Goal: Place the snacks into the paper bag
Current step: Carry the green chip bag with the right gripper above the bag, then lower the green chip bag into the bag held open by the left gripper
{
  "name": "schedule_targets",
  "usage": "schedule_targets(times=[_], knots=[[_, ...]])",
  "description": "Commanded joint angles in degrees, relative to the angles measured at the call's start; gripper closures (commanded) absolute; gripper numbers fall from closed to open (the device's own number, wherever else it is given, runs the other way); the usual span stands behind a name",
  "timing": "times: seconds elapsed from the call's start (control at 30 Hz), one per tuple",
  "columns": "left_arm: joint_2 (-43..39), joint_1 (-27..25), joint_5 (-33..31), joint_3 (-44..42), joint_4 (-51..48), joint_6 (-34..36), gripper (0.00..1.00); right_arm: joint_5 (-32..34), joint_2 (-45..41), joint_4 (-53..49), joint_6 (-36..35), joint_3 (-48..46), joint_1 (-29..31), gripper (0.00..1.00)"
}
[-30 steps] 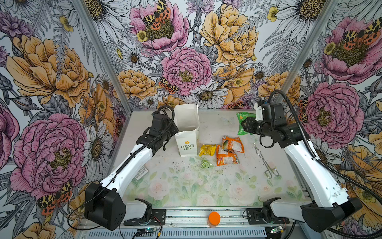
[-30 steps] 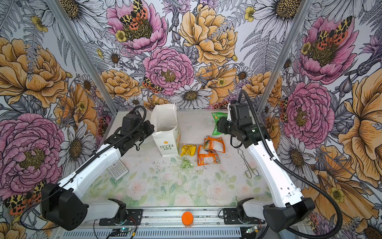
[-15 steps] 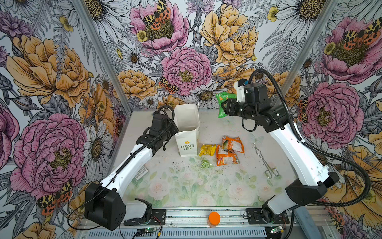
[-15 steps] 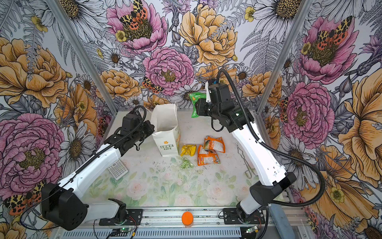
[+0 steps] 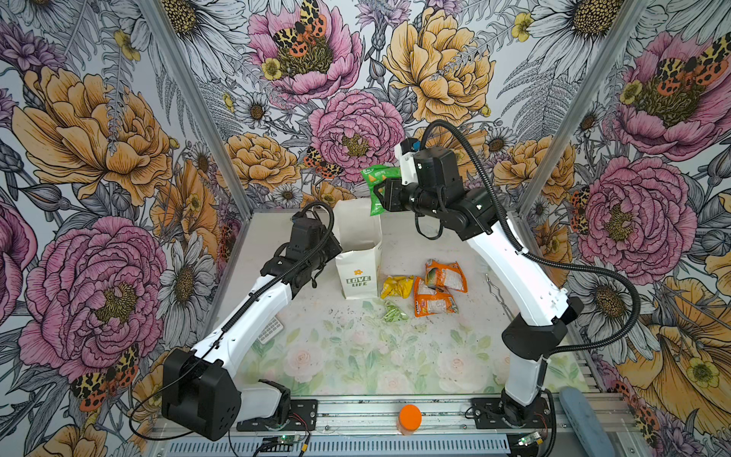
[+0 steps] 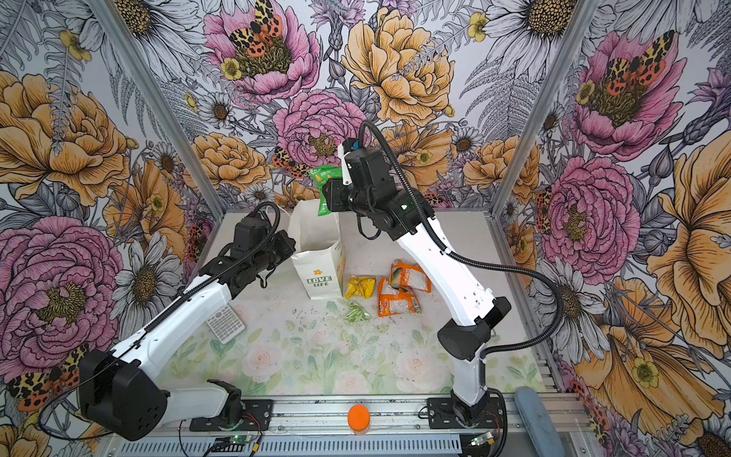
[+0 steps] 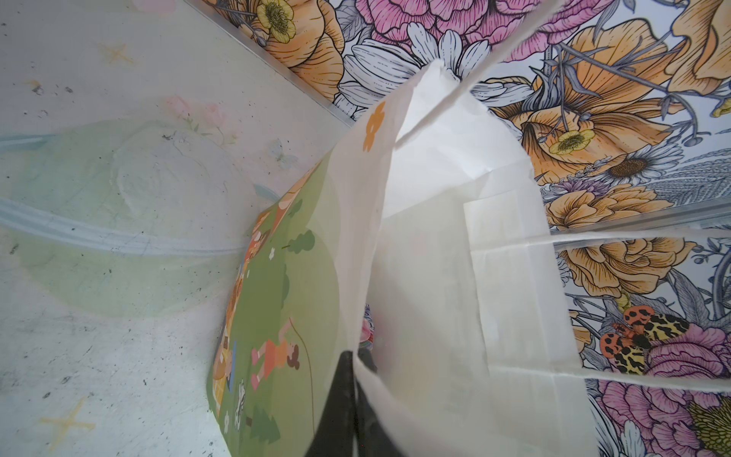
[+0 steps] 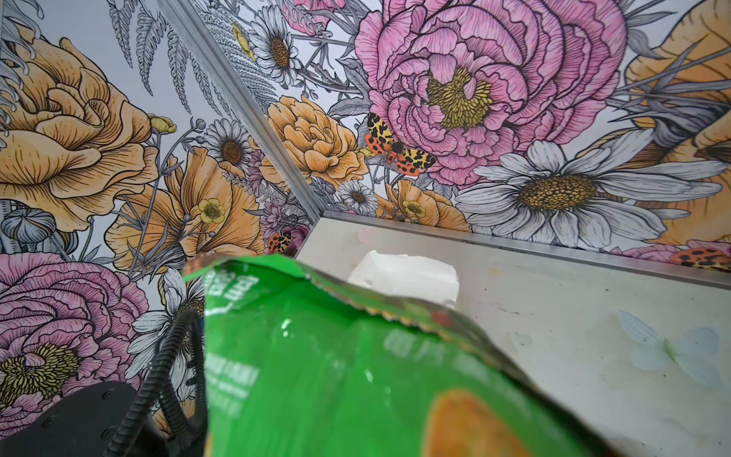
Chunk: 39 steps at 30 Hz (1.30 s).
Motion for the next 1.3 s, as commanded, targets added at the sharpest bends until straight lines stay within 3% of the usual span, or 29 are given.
schedule_targets(times=[0.0, 0.5, 1.27], knots=[[0.63, 0.39, 0.97, -1.69, -0.21, -0.23, 1.0, 0.42, 2.85, 0.73, 0.08, 4.11, 1.27, 0.57], [0.94, 0.47, 2.18, -2.13, 1.05, -0.23, 1.0, 2.29, 11.0, 1.79, 2.27, 7.88, 3.96, 0.58], [1.35, 0.65, 2.38, -2.35, 1.38, -0.34, 1.0, 8.05, 13.1, 1.66, 2.73, -0.74, 5.9, 0.57]])
